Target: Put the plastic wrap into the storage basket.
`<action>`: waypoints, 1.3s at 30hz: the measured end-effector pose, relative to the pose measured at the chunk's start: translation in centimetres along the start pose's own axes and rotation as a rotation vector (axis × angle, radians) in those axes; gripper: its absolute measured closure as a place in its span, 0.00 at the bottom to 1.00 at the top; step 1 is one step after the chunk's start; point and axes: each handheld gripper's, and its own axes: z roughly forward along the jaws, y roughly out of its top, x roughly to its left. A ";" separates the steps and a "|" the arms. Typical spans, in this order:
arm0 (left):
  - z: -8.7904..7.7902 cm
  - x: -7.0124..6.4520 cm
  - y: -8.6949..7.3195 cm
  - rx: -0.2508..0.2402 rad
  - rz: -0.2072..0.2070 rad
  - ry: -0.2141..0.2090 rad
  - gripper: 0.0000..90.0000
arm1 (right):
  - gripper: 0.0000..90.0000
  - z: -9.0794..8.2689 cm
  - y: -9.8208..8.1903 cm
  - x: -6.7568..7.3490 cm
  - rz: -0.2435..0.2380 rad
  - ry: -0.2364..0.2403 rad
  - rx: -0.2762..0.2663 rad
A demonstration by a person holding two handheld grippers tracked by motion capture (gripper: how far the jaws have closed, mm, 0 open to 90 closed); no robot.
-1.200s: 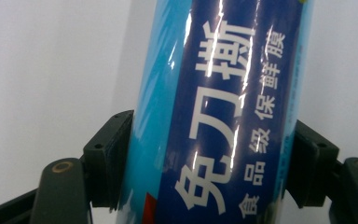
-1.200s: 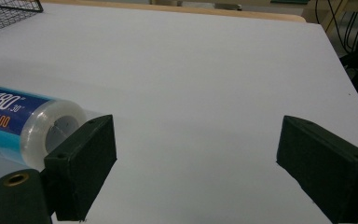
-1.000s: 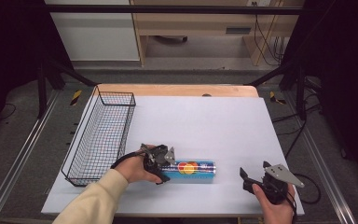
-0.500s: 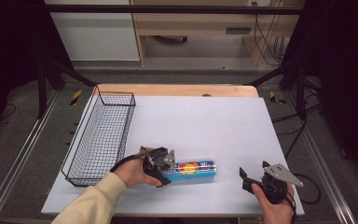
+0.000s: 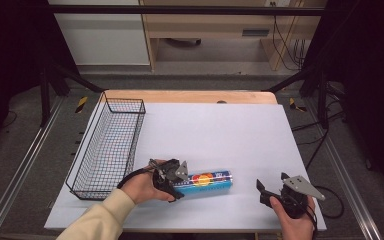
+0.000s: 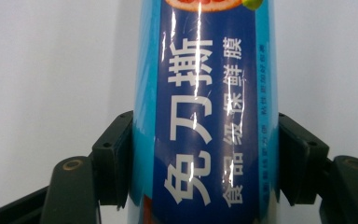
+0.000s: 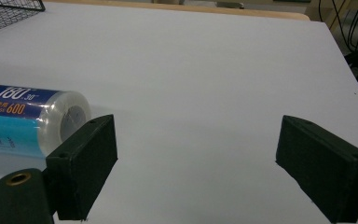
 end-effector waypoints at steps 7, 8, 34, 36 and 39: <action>-0.7 -0.2 -0.2 -0.037 -0.014 0.004 0.36 | 0.14 0.0 0.0 0.0 -0.001 -0.004 0.000; -1.0 -0.2 -0.1 -0.047 -0.021 0.004 0.36 | 0.14 0.0 0.0 0.0 0.000 -0.004 0.001; -8.1 -3.0 1.2 -0.193 -0.101 0.128 0.36 | 0.16 0.5 0.2 0.5 -0.020 -0.031 0.008; -8.5 -3.2 1.3 -0.191 -0.103 0.131 0.36 | 0.16 0.5 0.2 0.6 -0.015 -0.039 0.008; -8.9 -3.5 1.2 -0.198 -0.106 0.137 0.36 | 0.16 0.5 0.3 0.6 -0.013 -0.050 0.008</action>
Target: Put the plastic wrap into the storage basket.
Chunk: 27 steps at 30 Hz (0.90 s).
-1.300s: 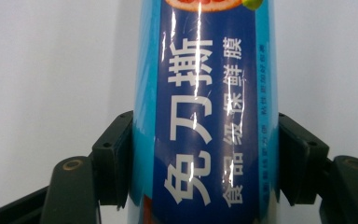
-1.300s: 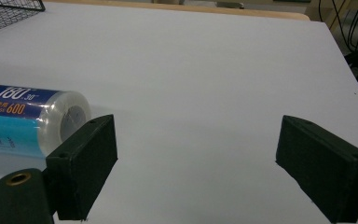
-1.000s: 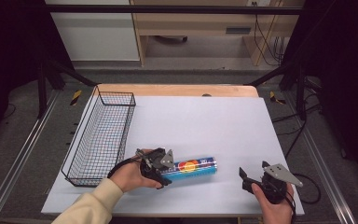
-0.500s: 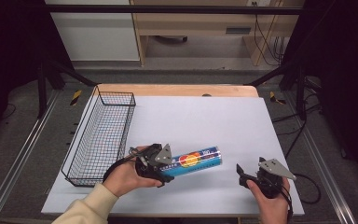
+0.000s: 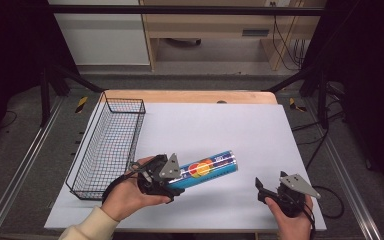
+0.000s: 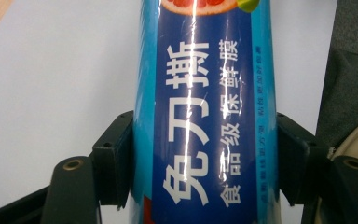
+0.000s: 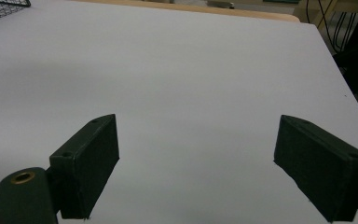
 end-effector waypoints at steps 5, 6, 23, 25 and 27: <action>-0.6 -0.2 -0.4 -0.025 -0.014 0.010 0.36 | 0.16 0.0 -0.1 0.0 -0.006 -0.005 0.004; -0.8 -0.2 -0.5 -0.030 -0.019 0.017 0.36 | 0.16 0.0 -0.1 0.0 -0.006 -0.008 0.003; -4.9 0.7 -2.0 -0.051 -0.110 0.123 0.36 | 0.16 -0.2 0.0 0.4 -0.018 0.010 0.000; -5.3 0.7 -2.4 -0.057 -0.119 0.127 0.36 | 0.16 -0.2 0.0 0.4 -0.017 0.011 0.002; -5.6 0.7 -2.8 -0.057 -0.124 0.120 0.36 | 0.17 -0.2 0.0 0.5 -0.014 0.007 0.001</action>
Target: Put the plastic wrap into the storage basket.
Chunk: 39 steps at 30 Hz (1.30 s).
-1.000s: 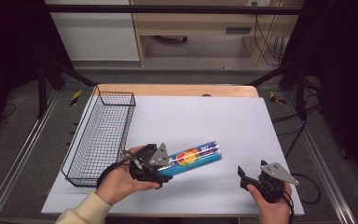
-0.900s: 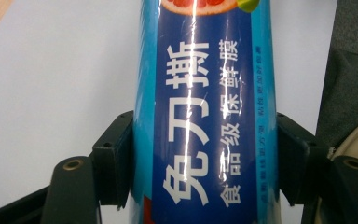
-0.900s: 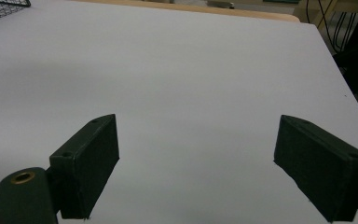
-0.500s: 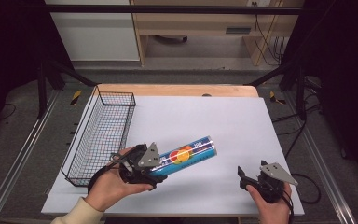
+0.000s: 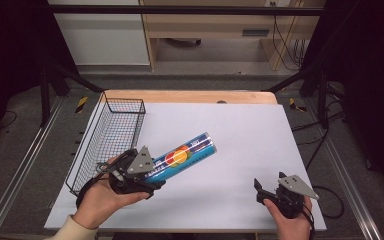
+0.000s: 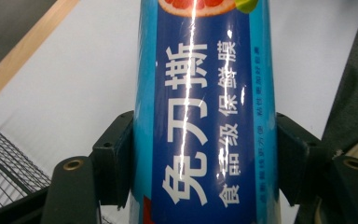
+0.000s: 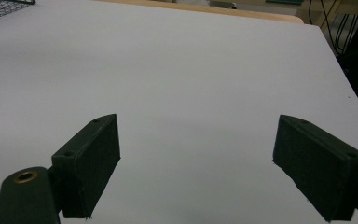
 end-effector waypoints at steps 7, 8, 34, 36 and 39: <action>-1.1 0.1 -1.1 0.002 -0.010 0.025 0.36 | 0.17 -0.1 -0.1 0.2 -0.001 -0.004 0.004; -1.2 0.2 -1.2 -0.003 -0.018 0.027 0.36 | 0.17 -0.2 -0.1 0.2 -0.002 -0.005 0.002; -4.0 0.3 -3.3 -0.017 -0.155 0.107 0.36 | 0.18 -0.8 0.2 0.4 -0.016 0.012 -0.023; -4.5 0.4 -3.3 -0.019 -0.156 0.114 0.36 | 0.18 -0.7 0.1 0.4 -0.017 0.010 -0.020; -5.0 0.6 -3.4 -0.011 -0.161 0.130 0.36 | 0.18 -0.6 0.1 0.5 -0.013 0.010 -0.015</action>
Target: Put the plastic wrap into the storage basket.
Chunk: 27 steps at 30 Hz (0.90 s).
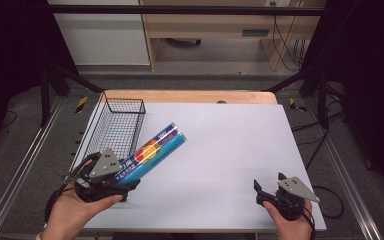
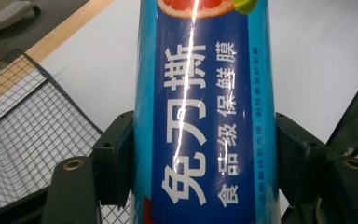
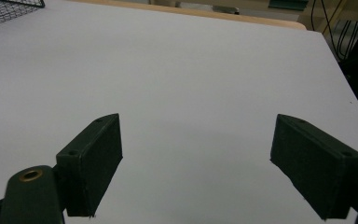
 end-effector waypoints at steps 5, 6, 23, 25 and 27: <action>-0.6 0.3 -0.2 -0.003 -0.021 0.015 0.36 | 0.18 0.1 0.1 0.1 -0.007 0.000 -0.001; -0.7 0.3 -0.2 -0.009 -0.024 0.021 0.36 | 0.18 0.0 0.1 0.1 -0.008 0.000 -0.001; -0.9 1.1 -1.3 0.003 -0.085 0.047 0.36 | 0.18 0.2 0.1 0.7 -0.009 0.021 -0.001; -1.0 1.4 -1.4 0.006 -0.093 0.053 0.36 | 0.17 0.2 0.2 0.7 -0.003 0.019 -0.003; -1.1 1.6 -1.6 0.009 -0.104 0.053 0.36 | 0.17 0.2 0.1 0.6 -0.003 0.018 -0.001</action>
